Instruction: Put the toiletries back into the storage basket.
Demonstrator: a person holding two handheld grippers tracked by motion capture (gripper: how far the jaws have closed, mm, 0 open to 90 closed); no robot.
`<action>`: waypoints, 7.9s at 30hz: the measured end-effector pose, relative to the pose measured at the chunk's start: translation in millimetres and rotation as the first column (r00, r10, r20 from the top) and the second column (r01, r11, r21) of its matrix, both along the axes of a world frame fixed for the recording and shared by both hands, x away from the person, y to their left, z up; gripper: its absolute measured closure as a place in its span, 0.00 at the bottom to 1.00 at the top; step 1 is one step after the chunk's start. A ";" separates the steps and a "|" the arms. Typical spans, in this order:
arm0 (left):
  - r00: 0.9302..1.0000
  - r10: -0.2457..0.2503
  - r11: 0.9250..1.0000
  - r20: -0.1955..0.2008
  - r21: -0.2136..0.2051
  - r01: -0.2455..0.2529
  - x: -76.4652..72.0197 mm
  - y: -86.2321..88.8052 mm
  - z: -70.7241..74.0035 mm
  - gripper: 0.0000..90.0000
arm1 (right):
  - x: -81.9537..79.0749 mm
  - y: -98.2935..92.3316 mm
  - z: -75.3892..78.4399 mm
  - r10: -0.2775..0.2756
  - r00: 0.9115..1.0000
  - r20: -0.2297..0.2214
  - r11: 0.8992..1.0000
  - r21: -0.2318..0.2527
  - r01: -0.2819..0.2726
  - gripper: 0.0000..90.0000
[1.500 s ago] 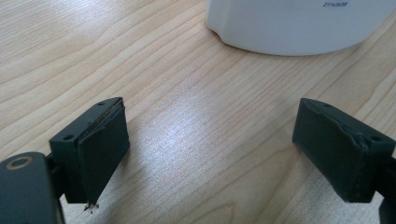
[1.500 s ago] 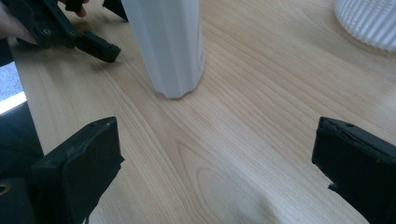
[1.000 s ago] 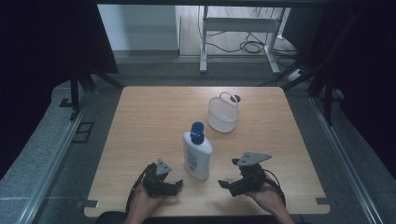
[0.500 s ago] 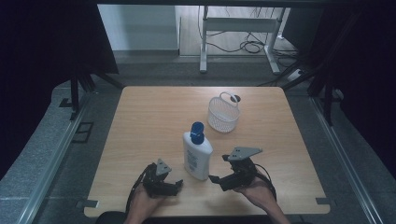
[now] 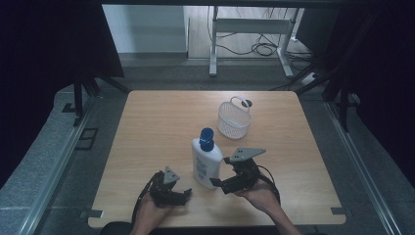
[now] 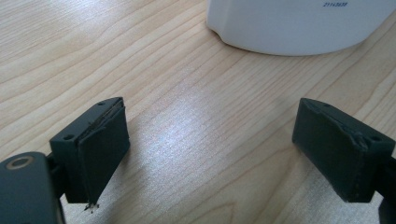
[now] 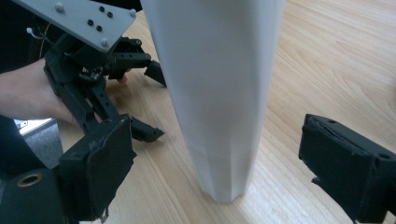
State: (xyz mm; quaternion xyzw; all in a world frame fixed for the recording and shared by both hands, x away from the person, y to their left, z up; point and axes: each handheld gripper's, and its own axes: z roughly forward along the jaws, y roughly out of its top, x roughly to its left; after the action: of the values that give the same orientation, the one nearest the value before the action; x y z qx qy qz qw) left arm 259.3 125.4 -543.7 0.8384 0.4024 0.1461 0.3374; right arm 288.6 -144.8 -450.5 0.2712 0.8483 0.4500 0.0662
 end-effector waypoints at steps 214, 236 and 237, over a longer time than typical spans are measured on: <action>1.000 -0.005 1.000 0.001 0.000 0.005 0.2 0.1 0.0 0.11 | 208.6 -35.3 23.6 -0.204 0.964 0.169 0.970 -0.102 0.223 0.42; 1.000 -0.004 1.000 0.001 0.000 0.004 0.2 0.0 0.0 0.11 | 210.3 -39.4 18.1 -0.239 0.959 0.152 0.966 -0.065 0.251 0.39; 1.000 -0.004 1.000 0.001 0.000 0.004 0.2 0.0 0.0 0.11 | 210.3 -39.4 18.1 -0.239 0.959 0.152 0.966 -0.065 0.251 0.39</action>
State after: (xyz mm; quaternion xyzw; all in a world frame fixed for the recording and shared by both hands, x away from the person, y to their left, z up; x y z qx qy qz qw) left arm 259.4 125.5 -543.8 0.8391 0.4005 0.1456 0.3380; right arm 498.9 -184.2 -432.4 0.3384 0.8193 0.4205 0.1933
